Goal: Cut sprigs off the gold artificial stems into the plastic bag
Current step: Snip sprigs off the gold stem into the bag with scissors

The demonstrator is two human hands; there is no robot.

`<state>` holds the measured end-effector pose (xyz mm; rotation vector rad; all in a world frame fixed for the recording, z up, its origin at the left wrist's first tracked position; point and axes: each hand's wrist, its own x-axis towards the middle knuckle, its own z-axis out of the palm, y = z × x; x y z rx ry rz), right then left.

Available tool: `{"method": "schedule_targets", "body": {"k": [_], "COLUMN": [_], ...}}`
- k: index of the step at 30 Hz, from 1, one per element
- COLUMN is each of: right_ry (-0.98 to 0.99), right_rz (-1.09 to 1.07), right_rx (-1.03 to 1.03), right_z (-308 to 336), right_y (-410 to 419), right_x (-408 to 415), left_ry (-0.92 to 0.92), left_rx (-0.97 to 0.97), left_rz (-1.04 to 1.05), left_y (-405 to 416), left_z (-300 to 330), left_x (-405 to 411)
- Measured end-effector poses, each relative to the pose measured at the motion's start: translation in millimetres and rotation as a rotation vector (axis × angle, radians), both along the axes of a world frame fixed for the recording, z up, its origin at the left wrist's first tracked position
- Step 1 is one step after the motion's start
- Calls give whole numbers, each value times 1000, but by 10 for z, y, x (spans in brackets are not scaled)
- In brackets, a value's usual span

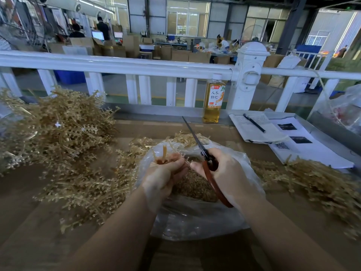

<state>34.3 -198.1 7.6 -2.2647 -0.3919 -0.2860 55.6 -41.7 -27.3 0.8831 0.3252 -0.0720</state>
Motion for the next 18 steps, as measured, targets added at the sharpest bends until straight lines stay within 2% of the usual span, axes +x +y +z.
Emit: {"method": "schedule_targets", "body": {"k": [6,18], "right_ry": [38,23], "right_rz": [41,127], "right_rx": [-156,-278], "right_z": [-187,-344], "right_y": [-91,-195], "right_x": [29,54], "left_ry": [-36,-36], "left_rx": [-88,-166], "left_rz": [88,249], "left_y": [-12,-54], "left_z": [-49,-81], "left_x": [34,53]}}
